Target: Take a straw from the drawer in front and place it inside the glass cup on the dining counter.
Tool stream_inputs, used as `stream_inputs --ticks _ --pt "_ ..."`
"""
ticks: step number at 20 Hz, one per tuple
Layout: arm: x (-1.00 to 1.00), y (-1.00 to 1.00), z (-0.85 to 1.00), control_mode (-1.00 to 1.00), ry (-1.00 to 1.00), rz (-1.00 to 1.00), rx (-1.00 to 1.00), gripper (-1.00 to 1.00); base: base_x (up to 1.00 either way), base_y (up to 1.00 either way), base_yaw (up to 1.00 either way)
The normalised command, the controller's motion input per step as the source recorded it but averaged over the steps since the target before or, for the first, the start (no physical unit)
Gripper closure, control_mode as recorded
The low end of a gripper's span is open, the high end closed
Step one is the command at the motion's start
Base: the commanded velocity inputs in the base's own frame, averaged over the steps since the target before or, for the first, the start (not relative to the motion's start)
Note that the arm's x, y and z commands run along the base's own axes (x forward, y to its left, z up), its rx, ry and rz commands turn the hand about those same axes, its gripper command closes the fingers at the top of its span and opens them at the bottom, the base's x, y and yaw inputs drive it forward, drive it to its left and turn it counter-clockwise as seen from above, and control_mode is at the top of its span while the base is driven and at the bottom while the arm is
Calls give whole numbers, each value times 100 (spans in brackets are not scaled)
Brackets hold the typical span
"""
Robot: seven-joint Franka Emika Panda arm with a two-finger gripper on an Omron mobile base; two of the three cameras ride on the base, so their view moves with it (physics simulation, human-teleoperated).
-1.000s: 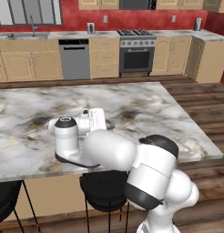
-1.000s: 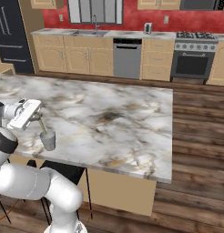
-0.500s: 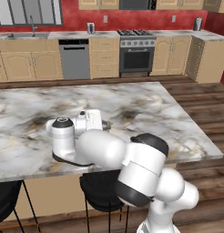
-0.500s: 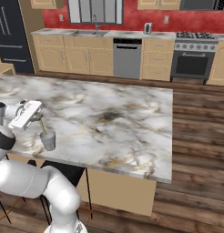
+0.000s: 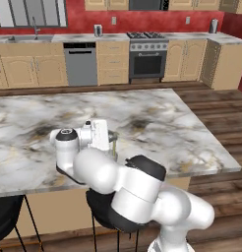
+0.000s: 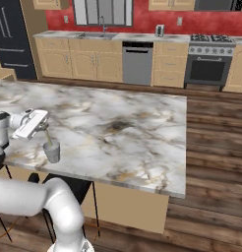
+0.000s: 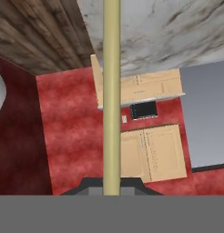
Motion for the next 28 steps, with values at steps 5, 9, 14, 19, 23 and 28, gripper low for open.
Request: stream_inputs --ticks 5,9,14,19,23,28 --pt "18 0 -21 -100 5 0 0 100 0 0 0" --pt "8 0 -16 -100 3 0 0 100 0 0 0" --pt "11 1 -4 -100 0 0 0 100 0 0 0" --pt "15 4 0 -100 0 0 0 100 0 0 0" --pt "18 4 -1 -100 0 0 1 100 0 0 0" --pt "11 10 -12 -100 0 1 6 100 0 0 0"
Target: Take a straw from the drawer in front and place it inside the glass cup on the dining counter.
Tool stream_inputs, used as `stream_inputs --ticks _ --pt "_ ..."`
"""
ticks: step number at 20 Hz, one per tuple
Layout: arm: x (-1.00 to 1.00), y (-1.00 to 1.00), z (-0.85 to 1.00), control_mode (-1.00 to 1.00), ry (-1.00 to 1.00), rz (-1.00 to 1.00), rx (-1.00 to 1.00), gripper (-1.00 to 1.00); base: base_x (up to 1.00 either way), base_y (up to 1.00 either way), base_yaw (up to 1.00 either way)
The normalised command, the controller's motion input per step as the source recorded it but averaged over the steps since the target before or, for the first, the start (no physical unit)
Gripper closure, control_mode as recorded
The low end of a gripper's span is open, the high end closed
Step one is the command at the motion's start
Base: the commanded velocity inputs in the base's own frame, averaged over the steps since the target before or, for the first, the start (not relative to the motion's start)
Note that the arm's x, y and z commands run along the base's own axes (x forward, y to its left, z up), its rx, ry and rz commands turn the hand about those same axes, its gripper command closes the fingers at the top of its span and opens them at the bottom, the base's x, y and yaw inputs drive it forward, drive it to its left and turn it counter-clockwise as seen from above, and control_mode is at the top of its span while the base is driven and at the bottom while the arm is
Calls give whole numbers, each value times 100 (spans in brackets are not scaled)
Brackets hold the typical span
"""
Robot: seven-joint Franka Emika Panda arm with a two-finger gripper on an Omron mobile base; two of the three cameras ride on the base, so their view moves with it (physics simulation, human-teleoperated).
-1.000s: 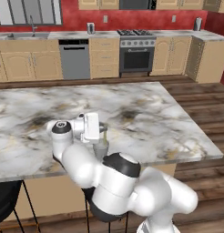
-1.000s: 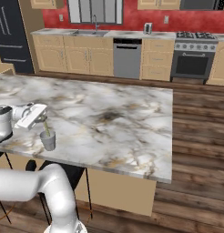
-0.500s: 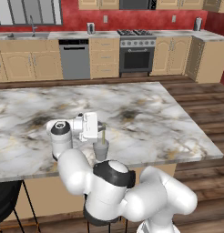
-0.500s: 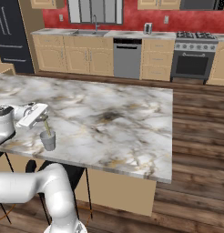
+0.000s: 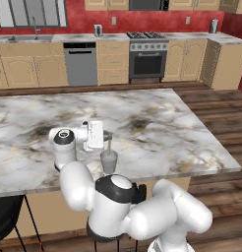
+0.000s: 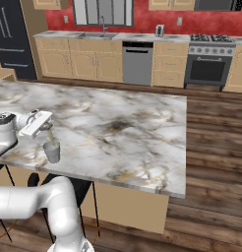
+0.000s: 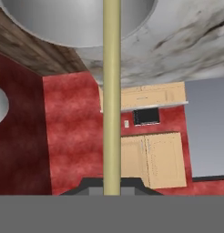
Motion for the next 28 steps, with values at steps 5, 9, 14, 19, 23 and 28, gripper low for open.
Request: stream_inputs --ticks 5,9,14,19,23,28 --pt "2 10 -15 -100 0 4 9 100 0 0 0" --pt "19 1 -8 -100 0 5 5 100 0 0 0" --pt "22 0 -14 -100 0 4 3 100 0 0 0" --pt "-17 0 -21 -100 3 0 0 100 0 0 0" --pt "-48 0 -22 -100 3 0 0 100 0 0 0" --pt "-24 0 -7 -100 2 0 0 -100 0 0 0"
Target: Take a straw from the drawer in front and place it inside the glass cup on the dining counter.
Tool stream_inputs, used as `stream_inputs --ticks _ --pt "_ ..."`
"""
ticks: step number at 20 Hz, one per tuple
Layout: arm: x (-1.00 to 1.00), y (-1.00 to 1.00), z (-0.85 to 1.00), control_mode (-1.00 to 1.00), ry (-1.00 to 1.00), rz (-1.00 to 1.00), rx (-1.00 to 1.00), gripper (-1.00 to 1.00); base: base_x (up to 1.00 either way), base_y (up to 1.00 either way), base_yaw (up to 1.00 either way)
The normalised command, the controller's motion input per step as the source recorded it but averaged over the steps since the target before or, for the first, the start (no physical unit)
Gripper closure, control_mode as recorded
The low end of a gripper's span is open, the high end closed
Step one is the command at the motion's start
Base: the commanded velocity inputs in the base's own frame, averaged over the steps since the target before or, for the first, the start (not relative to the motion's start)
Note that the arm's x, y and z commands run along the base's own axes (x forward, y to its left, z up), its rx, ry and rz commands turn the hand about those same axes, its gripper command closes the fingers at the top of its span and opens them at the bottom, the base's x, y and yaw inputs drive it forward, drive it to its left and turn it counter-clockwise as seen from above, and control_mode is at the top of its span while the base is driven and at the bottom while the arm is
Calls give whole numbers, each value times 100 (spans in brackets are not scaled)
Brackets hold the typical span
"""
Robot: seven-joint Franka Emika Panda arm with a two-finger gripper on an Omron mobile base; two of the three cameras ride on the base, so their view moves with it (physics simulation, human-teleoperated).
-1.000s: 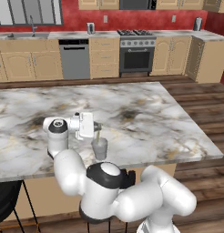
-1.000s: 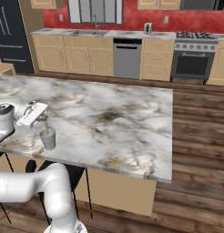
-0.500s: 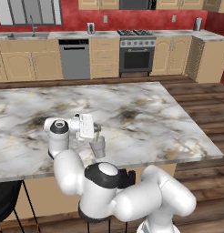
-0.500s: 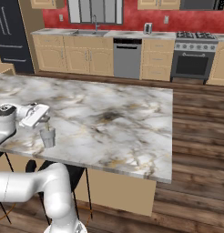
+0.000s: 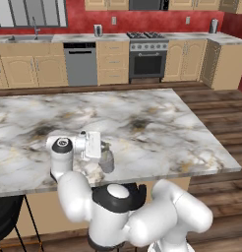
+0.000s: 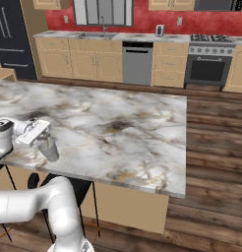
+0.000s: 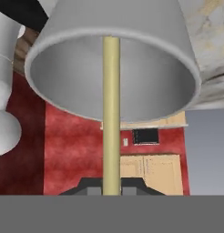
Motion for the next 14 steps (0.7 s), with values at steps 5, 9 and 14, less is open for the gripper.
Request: stream_inputs --ticks 5,9,14 --pt "-1 -11 0 -100 1 0 0 -100 0 0 0" --pt "0 -21 0 -100 0 0 0 -100 0 0 0" --pt "0 -4 13 -100 1 0 7 -100 0 0 0"
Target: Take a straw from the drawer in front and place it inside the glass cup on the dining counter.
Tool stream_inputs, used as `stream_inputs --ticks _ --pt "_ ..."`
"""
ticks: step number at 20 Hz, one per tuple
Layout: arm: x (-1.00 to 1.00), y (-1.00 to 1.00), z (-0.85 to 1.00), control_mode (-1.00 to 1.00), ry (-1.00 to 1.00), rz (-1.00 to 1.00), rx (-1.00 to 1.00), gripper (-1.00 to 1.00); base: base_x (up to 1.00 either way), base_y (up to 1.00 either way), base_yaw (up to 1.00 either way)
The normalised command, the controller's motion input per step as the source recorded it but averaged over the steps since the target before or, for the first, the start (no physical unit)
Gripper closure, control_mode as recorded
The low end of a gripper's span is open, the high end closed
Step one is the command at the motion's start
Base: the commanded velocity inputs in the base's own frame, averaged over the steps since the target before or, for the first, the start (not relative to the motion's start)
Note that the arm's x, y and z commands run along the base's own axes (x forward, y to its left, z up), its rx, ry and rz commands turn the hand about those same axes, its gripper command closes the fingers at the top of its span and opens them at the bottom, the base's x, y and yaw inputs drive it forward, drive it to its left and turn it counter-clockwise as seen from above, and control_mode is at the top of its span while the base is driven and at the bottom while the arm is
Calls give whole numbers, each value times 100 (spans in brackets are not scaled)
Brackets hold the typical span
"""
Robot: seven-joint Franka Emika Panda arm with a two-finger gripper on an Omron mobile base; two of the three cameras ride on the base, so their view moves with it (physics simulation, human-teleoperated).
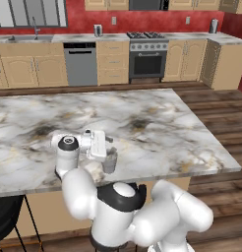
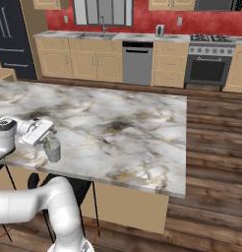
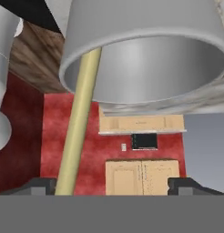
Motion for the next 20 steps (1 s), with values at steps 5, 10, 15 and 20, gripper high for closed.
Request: stream_inputs --ticks 5,10,15,20 --pt "0 0 22 -100 7 5 27 -100 0 0 0" --pt "0 0 3 -100 11 9 39 -100 0 0 0" --pt "0 0 -3 -100 13 12 48 -100 0 0 0" --pt "-4 0 -10 -100 8 14 52 -100 0 0 0"
